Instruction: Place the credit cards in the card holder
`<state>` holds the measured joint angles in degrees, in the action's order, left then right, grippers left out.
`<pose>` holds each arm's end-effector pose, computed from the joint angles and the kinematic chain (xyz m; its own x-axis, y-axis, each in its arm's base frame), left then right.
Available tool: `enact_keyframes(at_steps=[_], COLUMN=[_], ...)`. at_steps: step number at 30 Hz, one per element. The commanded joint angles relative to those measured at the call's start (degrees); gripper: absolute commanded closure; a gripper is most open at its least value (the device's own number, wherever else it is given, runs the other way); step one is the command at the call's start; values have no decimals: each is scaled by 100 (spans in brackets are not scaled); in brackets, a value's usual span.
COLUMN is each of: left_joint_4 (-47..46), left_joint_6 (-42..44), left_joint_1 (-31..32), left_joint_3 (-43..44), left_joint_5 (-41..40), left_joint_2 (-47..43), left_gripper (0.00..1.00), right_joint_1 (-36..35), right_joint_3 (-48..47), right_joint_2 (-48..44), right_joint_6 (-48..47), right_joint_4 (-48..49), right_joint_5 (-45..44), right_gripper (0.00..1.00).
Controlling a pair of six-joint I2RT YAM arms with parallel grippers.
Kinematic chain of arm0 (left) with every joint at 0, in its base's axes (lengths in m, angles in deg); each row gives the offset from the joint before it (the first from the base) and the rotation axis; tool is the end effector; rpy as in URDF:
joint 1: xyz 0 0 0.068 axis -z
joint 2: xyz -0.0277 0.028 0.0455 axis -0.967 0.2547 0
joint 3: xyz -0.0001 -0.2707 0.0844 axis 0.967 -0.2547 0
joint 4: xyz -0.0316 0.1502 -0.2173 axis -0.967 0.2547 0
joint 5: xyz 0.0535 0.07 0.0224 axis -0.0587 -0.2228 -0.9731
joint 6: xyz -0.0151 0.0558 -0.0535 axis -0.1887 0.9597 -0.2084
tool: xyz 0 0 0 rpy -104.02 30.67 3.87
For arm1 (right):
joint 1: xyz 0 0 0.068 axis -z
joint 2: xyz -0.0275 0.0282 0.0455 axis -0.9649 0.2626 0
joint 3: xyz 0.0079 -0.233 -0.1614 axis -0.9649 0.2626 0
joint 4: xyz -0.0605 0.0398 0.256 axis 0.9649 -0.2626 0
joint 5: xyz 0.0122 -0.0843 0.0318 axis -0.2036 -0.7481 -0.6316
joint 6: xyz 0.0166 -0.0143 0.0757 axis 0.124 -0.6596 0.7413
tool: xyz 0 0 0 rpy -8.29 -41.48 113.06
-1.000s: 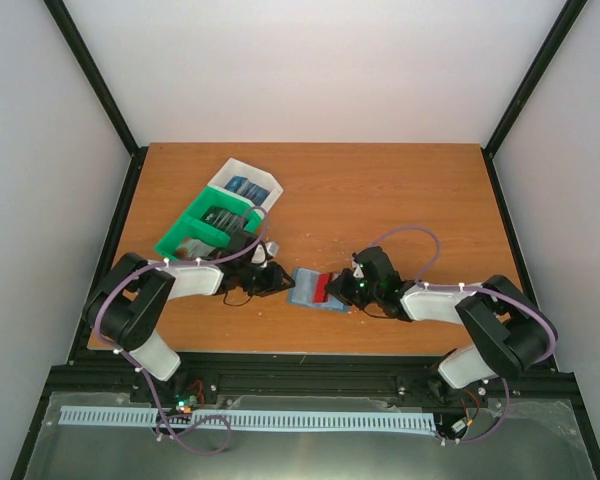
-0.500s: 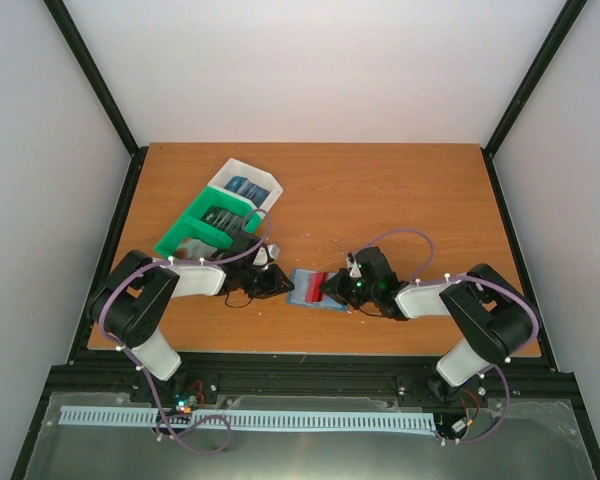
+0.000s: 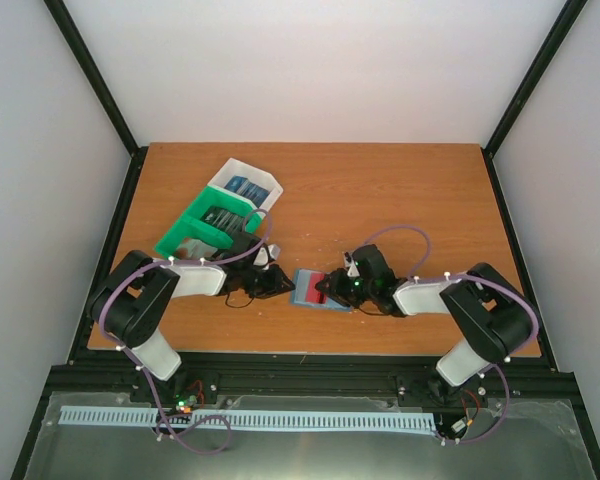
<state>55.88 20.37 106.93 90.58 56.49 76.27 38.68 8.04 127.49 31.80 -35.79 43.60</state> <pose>0.2388 -0.1886 0.1035 -0.9890 -0.0873 -0.1196 0.0226 0.7094 -0.7044 0.2168 0.1956 0.0998 -0.9584 0.2678 -0.0990 0.0863 0.6023 0.7936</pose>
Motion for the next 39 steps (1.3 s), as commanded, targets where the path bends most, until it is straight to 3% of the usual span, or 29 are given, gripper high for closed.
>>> enact_keyframes(at_steps=[1, 5, 11, 15, 23, 30, 39], left_joint_4=[-59, -67, -129, -192, -217, -228, -213], left_joint_6=[50, 61, 56, 37, 37, 50, 46], left_joint_1=[88, 101, 101, 101, 96, 101, 101], left_joint_3=[3, -5, -38, -61, -100, -109, -145], left_joint_5=[-80, -58, 41, 110, 102, 100, -25], left_joint_2=[8, -13, -14, 1, 48, 114, 120], left_gripper=[77, 77, 77, 77, 77, 78, 78], right_joint_1=[-55, -64, -157, -259, -404, -442, -446], right_joint_3=[-333, -604, -937, -1054, -1251, -1210, -1320], right_joint_2=[-435, -621, -716, -658, -118, 126, 432], right_joint_6=[-426, -623, -803, -855, -871, -854, -873], right_joint_4=[-1142, -1893, -2900, -3101, -2735, -1877, -1460], right_joint_5=[-495, -772, -1342, -1461, -1154, -634, -299], right_gripper=[63, 47, 43, 44, 60, 61, 61])
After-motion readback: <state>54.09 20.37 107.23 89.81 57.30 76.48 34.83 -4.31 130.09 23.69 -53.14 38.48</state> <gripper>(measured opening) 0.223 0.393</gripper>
